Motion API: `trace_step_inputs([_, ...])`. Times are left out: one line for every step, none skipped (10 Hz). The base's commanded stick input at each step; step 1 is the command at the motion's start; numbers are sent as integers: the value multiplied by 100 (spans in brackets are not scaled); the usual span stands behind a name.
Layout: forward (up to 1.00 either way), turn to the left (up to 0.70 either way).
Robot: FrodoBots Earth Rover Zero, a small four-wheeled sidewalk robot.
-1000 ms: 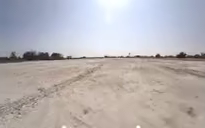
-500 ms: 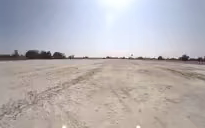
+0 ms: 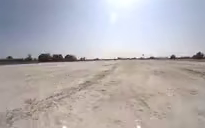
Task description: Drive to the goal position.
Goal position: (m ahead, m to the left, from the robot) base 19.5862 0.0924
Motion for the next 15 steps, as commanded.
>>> trace_step_inputs([70,0])
trace_step_inputs([70,0])
trace_step_inputs([70,0])
trace_step_inputs([70,0])
trace_step_inputs([70,0])
trace_step_inputs([70,0])
trace_step_inputs([70,0])
trace_step_inputs([70,0])
trace_step_inputs([70,0])
trace_step_inputs([70,0])
trace_step_inputs([70,0])
trace_step_inputs([70,0])
trace_step_inputs([70,0])
trace_step_inputs([70,0])
trace_step_inputs([70,0])
